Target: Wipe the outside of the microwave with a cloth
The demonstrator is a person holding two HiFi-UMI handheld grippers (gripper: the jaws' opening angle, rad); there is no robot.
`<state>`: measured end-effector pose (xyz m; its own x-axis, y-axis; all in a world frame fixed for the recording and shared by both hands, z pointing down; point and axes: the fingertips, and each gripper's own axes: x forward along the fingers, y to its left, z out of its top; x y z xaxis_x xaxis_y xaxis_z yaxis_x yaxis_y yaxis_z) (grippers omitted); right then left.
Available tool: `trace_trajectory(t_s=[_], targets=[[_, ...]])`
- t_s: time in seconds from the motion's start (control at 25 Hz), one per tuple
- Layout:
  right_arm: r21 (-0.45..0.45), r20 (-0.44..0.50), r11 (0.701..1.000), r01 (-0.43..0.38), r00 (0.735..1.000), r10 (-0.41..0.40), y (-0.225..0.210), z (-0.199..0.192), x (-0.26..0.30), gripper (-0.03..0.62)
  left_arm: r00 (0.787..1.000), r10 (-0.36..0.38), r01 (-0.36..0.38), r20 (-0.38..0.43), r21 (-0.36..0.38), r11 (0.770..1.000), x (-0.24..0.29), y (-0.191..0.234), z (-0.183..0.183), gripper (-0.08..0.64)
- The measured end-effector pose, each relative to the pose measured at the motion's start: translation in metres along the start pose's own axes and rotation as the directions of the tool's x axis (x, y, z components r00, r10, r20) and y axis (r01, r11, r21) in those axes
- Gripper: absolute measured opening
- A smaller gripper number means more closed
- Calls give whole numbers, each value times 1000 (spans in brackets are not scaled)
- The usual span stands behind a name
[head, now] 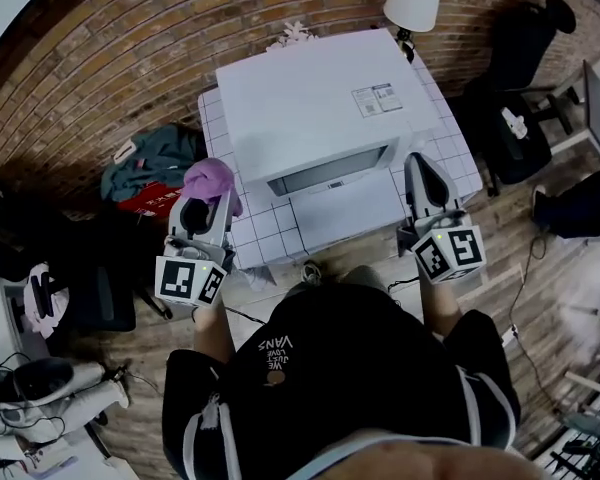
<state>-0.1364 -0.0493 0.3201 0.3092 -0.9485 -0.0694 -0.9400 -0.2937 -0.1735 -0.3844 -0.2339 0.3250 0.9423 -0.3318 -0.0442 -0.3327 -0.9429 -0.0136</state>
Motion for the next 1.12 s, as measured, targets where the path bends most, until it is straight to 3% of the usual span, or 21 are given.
trace_trajectory(t_s=[0.2,0.48,0.76,0.96,1.12], targets=[[-4,-6,1000,18,1000,-18,-2,-3,14,-3,996,-21,31,-91,116,993,23,37,-9,133],[-3,-28,1000,-5,1000,5,-24,-4,36,-3,969,15,60,-247,294,954,76,76,-27,133],[0,-26,999,-52,998,52,-50,3,59,-3,928,87,89,-363,442,892,135,110,-29,133],[6,-33,998,-56,998,56,-70,8,70,-3,887,130,158,-444,555,817,171,122,-36,133],[12,-32,999,-52,998,52,-84,10,74,-2,853,144,202,-502,571,795,197,133,-53,133]])
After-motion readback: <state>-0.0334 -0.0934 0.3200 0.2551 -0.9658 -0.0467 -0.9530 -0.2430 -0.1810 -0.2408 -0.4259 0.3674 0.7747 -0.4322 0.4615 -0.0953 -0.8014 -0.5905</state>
